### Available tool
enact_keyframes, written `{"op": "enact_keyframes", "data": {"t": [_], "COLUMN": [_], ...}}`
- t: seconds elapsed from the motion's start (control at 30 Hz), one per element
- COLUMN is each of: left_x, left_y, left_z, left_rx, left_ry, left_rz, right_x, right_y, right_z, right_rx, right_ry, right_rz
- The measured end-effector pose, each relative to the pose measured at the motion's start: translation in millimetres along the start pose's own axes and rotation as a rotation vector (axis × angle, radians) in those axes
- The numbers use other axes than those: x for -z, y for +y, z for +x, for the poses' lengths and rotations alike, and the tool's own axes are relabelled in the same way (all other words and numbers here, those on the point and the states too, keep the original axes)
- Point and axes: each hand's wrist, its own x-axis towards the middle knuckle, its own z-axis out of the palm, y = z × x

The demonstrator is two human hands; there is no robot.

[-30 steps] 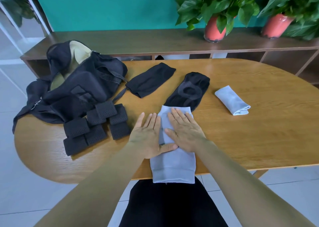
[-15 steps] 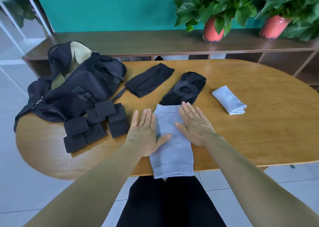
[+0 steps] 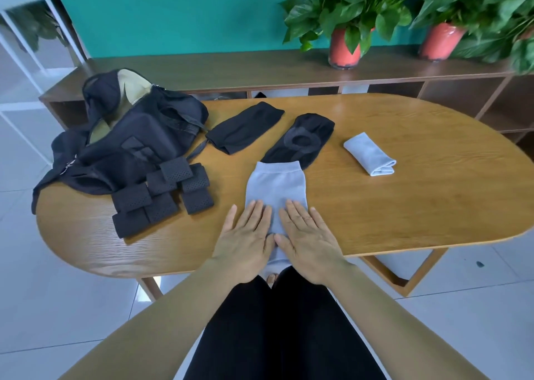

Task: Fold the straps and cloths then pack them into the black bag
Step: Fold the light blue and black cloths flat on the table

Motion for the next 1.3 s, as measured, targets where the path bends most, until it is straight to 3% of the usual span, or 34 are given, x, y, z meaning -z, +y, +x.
{"op": "enact_keyframes", "data": {"t": [0.53,0.77,1.0,1.17,1.3], "left_x": [-1.1,-2.6,-0.3,1.4,6.6], "left_y": [-14.9,-23.2,-19.2,-18.1,-16.7], "left_z": [17.6,-8.3,-24.6,-31.7,-30.2], "left_rx": [-0.020,-0.269,-0.375,-0.359,-0.204], "left_ry": [0.030,0.343,0.345,0.420,0.383], "left_rz": [-0.038,-0.104,-0.060,-0.112,-0.172], "right_x": [7.4,2.7,-2.3,-3.3,7.3], "right_y": [20.2,31.2,37.9,38.7,37.8], "right_z": [19.5,-17.8,-35.4,-42.1,-40.5], "right_rx": [0.008,0.183,0.249,0.255,0.074], "right_ry": [-0.037,0.309,0.328,0.422,0.366], "right_rz": [-0.059,0.066,-0.024,0.062,0.340]}}
